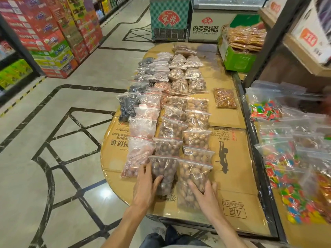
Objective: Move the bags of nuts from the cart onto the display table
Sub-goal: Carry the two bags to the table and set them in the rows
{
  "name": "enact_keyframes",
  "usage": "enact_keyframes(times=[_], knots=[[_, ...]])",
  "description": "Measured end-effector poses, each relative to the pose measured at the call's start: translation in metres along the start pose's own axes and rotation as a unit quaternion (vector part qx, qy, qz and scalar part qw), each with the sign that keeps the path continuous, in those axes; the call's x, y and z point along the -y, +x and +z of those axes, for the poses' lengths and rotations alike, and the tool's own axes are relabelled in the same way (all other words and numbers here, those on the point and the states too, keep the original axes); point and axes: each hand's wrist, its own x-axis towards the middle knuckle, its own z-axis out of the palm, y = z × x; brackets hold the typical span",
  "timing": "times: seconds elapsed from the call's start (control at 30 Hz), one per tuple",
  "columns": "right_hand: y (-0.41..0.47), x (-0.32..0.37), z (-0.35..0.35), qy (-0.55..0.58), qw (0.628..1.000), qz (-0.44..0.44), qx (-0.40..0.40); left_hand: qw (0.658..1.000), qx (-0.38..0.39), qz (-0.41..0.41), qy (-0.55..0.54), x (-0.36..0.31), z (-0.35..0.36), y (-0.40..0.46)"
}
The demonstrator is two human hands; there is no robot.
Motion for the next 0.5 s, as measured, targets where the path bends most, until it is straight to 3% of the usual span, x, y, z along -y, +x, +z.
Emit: enact_keyframes(times=[0.07, 0.3, 0.5], knots=[[-0.003, 0.000, -0.002, -0.056, 0.998, -0.012, -0.025, 1.000, 0.009, 0.007, 0.008, 0.000, -0.001, 0.001], [-0.018, -0.003, -0.007, -0.085, 0.995, 0.007, -0.049, 1.000, 0.002, 0.020, 0.017, 0.007, -0.010, -0.019], [-0.061, -0.011, -0.008, -0.187, 0.981, -0.014, -0.059, 0.979, -0.008, 0.143, 0.142, 0.010, -0.014, -0.064]])
